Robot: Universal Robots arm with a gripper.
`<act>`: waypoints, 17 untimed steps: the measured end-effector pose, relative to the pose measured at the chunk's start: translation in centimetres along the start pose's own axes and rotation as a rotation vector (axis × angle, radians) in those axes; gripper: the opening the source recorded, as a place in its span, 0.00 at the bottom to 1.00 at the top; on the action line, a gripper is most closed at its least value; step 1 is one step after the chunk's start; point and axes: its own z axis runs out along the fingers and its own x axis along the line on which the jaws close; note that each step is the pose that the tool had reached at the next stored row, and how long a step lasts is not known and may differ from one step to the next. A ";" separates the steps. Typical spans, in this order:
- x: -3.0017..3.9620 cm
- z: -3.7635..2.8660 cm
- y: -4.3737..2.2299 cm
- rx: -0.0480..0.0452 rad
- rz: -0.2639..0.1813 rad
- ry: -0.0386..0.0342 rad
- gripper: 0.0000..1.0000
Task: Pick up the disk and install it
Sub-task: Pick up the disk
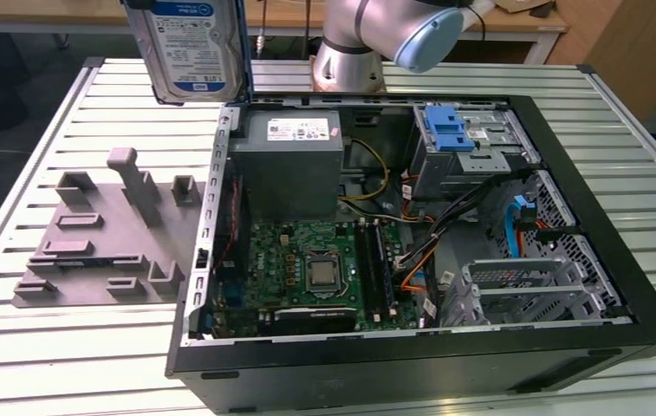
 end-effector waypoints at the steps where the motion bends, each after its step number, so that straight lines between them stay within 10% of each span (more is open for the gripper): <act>1: 0.00 0.00 -0.03 -0.0001 0.000 0.0001 0.37; 17: -0.01 -0.01 -0.63 0.0000 0.000 0.0000 0.37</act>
